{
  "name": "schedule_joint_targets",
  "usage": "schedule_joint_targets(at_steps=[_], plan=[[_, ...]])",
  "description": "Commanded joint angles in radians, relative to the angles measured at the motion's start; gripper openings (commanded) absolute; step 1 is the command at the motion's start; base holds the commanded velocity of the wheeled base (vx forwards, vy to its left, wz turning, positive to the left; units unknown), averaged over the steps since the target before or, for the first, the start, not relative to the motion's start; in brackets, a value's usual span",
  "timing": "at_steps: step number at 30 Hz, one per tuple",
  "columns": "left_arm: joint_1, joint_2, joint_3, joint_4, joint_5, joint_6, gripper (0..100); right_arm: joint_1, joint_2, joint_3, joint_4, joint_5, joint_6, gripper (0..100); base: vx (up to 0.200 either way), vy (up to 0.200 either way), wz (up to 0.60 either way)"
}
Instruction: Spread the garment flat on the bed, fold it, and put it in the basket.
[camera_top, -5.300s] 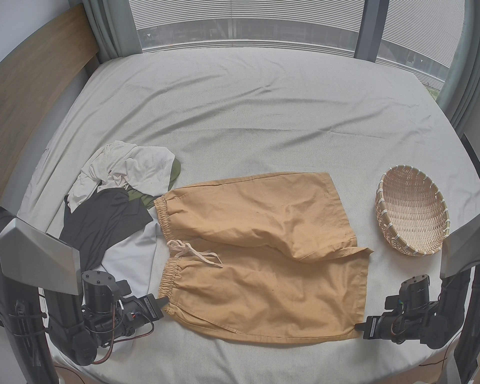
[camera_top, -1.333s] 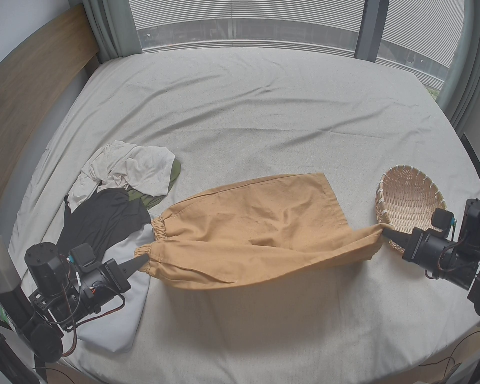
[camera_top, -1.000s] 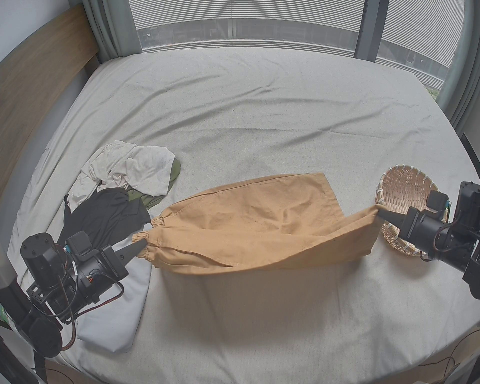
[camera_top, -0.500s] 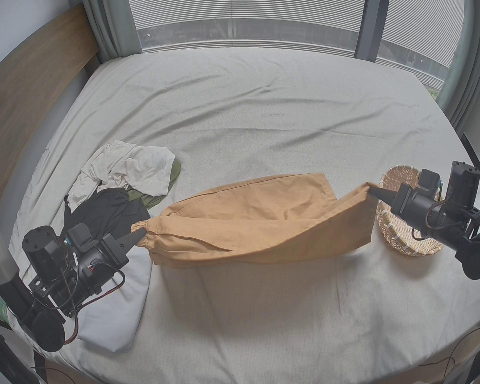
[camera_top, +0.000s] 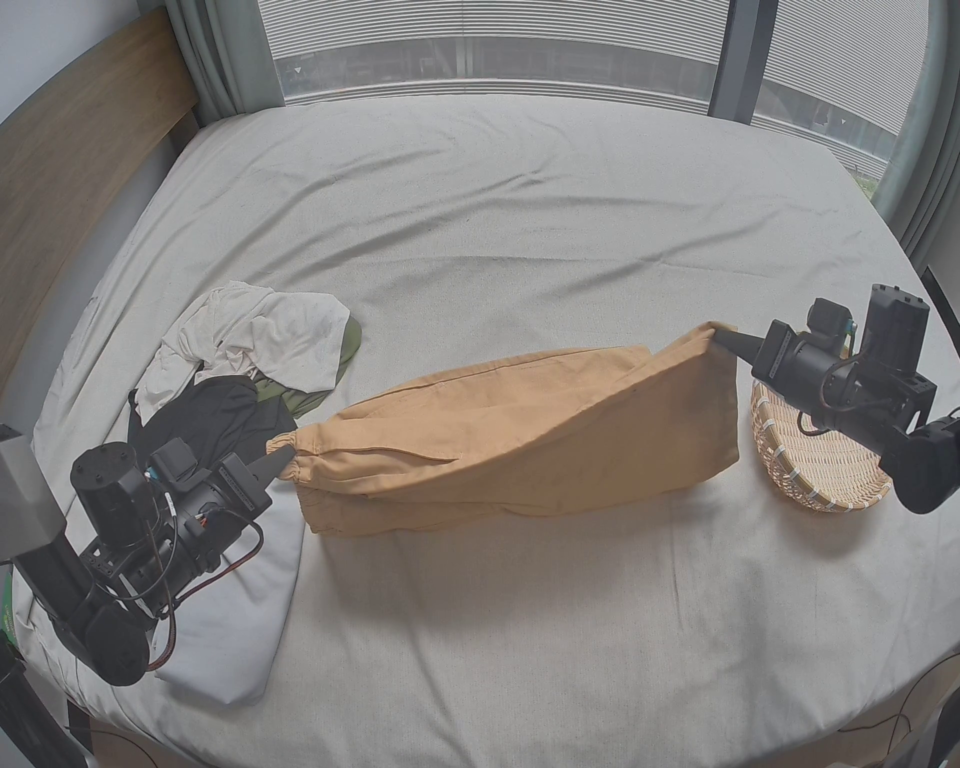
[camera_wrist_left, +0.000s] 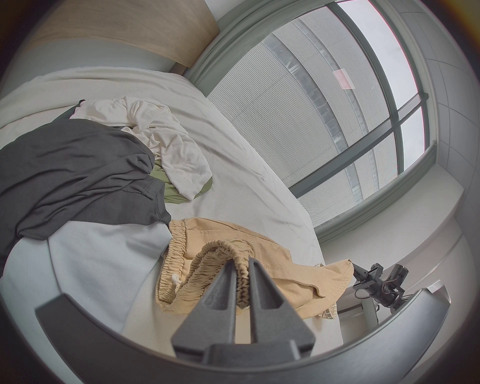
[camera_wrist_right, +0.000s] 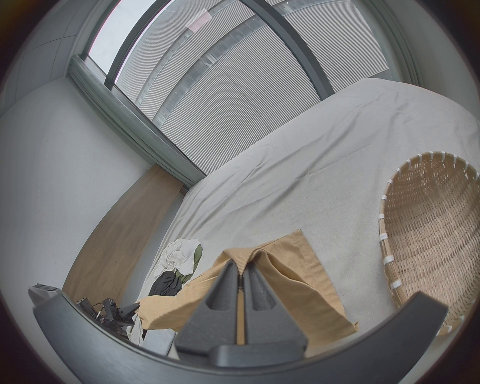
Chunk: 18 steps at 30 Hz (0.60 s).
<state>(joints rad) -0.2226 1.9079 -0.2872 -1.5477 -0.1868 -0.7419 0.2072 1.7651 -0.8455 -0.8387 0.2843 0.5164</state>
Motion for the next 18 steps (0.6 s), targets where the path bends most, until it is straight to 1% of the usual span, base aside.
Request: schedule_joint_targets(at_steps=[1,12,18], plan=[[0.003,0.030,-0.023,0.000,0.001,-0.001,0,0.001,0.079,-0.060,0.001,0.000,-0.001,0,0.000,0.000,0.00],[0.015,0.092,-0.046,0.003,0.012,-0.001,0,0.001,0.201,-0.175,-0.030,0.000,0.001,0,0.000,0.000,0.00],[0.040,0.132,-0.078,0.004,0.012,-0.001,0,0.000,0.251,-0.230,-0.053,-0.002,0.002,0,0.000,0.000,0.00]])
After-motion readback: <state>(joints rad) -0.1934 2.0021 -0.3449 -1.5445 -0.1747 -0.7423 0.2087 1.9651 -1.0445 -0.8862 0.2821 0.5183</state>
